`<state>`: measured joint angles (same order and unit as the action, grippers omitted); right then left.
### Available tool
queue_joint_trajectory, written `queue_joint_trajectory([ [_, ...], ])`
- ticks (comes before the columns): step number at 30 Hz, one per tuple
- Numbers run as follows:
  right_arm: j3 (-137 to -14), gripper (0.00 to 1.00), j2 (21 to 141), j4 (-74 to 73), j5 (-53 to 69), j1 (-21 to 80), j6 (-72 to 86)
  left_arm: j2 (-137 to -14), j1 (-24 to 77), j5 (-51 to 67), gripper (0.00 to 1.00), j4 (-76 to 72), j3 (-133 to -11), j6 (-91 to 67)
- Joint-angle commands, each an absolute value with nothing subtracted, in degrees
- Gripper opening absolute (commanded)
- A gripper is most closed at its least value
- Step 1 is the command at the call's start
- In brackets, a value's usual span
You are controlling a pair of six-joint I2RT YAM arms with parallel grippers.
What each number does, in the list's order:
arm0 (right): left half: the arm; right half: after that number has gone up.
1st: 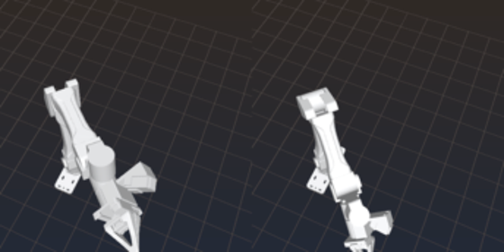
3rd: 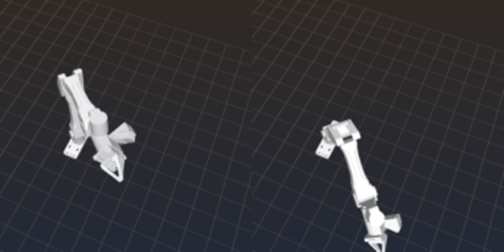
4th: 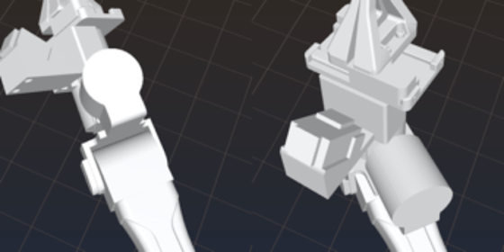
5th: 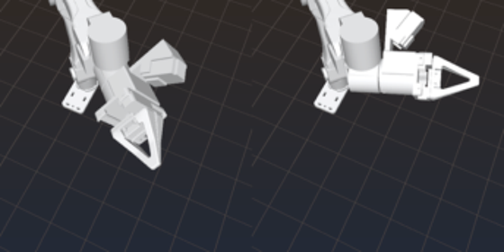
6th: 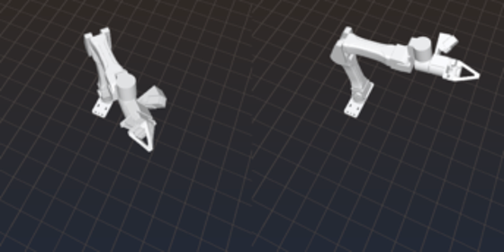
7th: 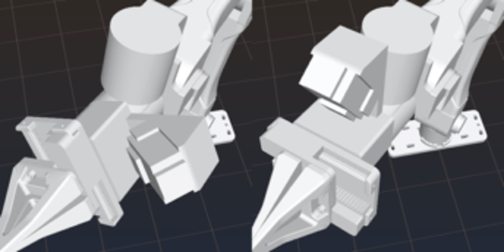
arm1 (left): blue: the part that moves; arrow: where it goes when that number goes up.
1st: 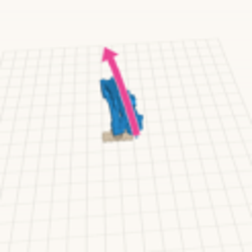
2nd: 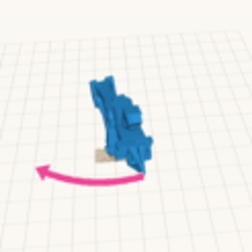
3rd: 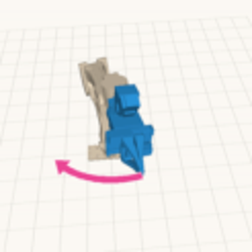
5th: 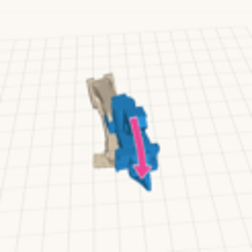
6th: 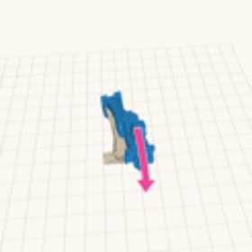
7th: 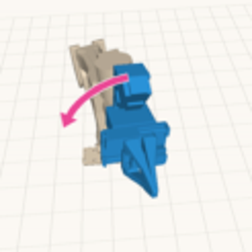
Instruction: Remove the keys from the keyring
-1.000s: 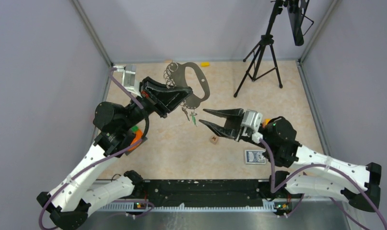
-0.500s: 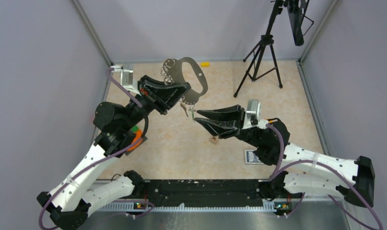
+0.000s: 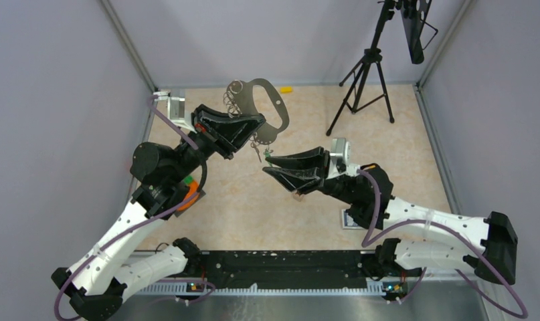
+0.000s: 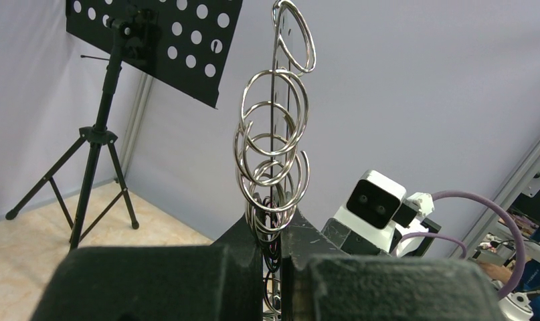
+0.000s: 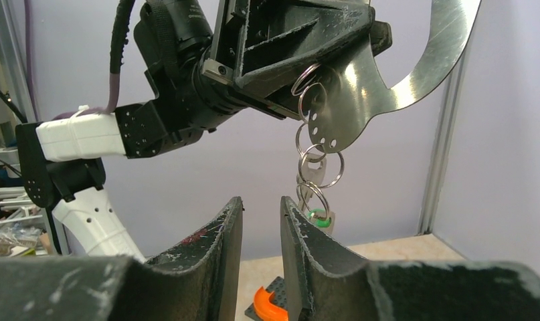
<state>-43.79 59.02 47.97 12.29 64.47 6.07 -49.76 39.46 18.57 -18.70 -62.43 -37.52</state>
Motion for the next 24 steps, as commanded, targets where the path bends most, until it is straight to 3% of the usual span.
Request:
queue_joint_trajectory([
  [1, -44.95, 0.27, 59.72, 51.62, 12.65, 65.35, 7.01, -49.19, 39.31, 18.60, 0.00, -21.97, -63.02, -37.16],
  [24, -44.71, 0.27, 61.39, 55.02, 4.84, 65.30, 6.11, -48.70, 39.29, 19.16, 0.00, -22.24, -62.27, -37.53],
])
